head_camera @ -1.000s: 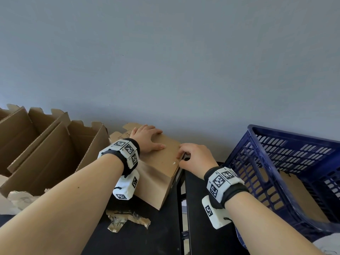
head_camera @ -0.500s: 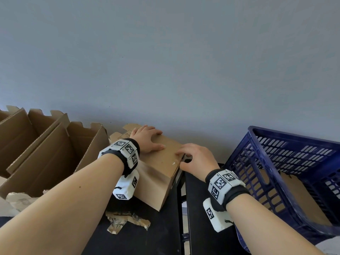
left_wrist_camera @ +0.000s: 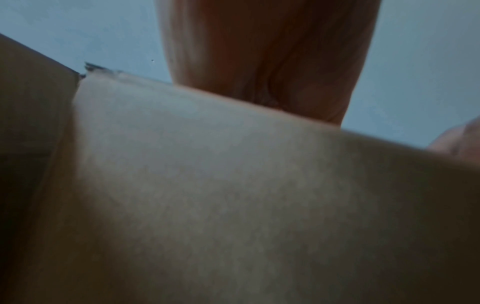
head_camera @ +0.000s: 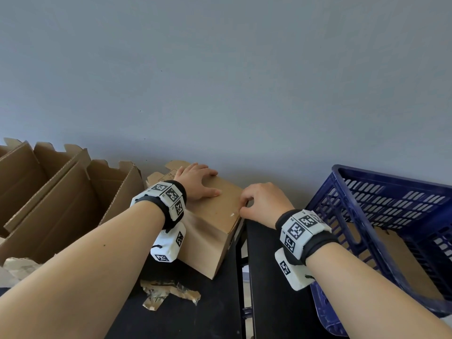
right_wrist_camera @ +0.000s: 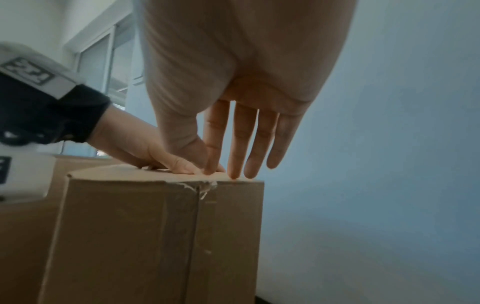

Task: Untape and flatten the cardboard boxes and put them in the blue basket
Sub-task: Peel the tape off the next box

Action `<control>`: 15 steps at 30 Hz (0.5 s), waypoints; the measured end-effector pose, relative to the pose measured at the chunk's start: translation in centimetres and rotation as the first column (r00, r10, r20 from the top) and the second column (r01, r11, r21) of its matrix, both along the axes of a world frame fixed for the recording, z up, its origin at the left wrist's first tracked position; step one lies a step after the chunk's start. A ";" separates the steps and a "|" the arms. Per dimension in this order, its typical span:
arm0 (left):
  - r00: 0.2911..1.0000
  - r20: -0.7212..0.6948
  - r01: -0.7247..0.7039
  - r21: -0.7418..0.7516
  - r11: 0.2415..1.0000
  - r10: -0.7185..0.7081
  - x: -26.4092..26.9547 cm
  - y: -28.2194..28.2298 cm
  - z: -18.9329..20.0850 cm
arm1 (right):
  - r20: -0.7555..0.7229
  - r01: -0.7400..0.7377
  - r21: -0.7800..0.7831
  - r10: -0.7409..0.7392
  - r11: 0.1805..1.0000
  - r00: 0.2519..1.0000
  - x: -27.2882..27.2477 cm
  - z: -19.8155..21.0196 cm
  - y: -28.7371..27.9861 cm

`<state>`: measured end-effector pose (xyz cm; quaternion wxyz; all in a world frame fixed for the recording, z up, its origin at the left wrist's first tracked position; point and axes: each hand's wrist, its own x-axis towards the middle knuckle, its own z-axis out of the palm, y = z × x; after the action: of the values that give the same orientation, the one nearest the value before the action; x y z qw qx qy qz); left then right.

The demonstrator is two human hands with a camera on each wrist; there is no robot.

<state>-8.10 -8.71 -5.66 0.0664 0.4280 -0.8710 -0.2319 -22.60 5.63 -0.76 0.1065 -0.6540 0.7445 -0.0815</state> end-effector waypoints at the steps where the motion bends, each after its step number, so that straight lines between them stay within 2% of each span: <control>1: 1.000 0.000 0.000 0.004 1.000 0.000 0.0 0.0 0.0 | -0.054 -0.016 0.020 0.017 1.000 0.998 0.1 0.4 -0.2; 4: 1.000 -0.001 -0.001 0.008 1.000 0.001 -0.1 -0.2 0.0 | -0.202 -0.071 0.080 0.086 0.994 0.976 0.7 1.3 -0.9; 8: 1.000 -0.003 -0.002 0.015 1.000 0.002 0.0 -0.5 -0.1 | -0.401 -0.126 0.186 0.193 0.974 0.895 1.9 1.6 -1.4; 15: 1.000 -0.007 -0.008 0.011 1.000 0.008 0.0 -0.3 -0.2 | -0.584 -0.192 0.268 0.318 0.944 0.747 3.9 2.7 -2.5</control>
<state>-8.08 -9.05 -5.83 0.0683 0.4309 -0.8678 -0.2379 -18.69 3.11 1.94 -0.0714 -0.7267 0.6453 0.2244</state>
